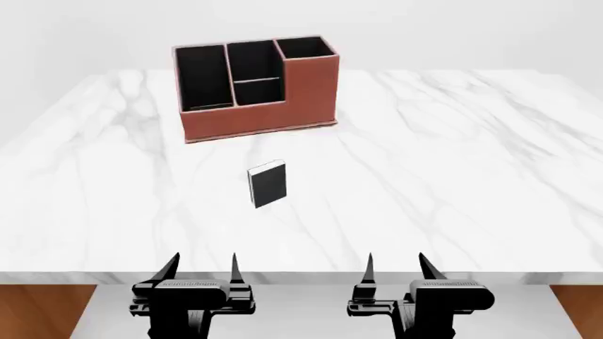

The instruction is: Pick up the book and place it in the left compartment of the caddy.

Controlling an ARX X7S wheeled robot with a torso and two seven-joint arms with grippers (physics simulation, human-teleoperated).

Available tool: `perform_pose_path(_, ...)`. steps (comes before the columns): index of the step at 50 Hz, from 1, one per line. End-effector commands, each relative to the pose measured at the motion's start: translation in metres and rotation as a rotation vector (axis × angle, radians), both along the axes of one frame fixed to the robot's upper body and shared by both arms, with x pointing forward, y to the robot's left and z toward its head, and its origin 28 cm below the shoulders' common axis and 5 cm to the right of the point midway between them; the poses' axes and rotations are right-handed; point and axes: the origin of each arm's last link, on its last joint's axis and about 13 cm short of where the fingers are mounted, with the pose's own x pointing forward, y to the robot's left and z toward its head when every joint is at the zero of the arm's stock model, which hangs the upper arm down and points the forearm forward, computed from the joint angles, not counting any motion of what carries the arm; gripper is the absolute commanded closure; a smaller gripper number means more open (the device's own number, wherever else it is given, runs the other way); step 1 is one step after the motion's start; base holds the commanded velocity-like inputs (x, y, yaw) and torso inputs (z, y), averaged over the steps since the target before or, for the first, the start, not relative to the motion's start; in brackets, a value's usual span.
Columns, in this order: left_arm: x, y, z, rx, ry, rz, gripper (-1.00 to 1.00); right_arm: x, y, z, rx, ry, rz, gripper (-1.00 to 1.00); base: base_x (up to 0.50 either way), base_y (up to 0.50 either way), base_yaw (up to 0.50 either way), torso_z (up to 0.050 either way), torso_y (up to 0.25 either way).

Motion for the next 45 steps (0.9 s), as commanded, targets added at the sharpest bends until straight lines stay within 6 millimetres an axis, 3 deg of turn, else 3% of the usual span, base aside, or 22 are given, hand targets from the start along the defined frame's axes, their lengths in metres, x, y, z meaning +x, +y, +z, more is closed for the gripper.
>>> perform_pose_path(1, 0.0007, 0.0004, -0.0018, 0.012, 0.011, 0.011, -1.0, -0.0032, -0.0019, 0.0002, -0.02, -0.015, -0.03, -1.0, 0.0, 0.0, 0.0, 0.0, 0.0)
perform_pose_path(19, 0.0012, 0.0018, -0.0034, 0.037, -0.004, 0.046, -1.0, -0.0037, -0.0024, -0.0024, -0.04, 0.034, -0.074, -1.0, 0.0, 0.01, 0.0, 0.0, 0.0)
perform_pose_path(45, 0.0033, 0.0046, -0.0056, 0.064, -0.012, 0.063, -1.0, -0.0017, 0.0003, -0.0009, -0.034, 0.045, -0.052, -1.0, 0.0, 0.5, 0.0, 0.0, 0.0)
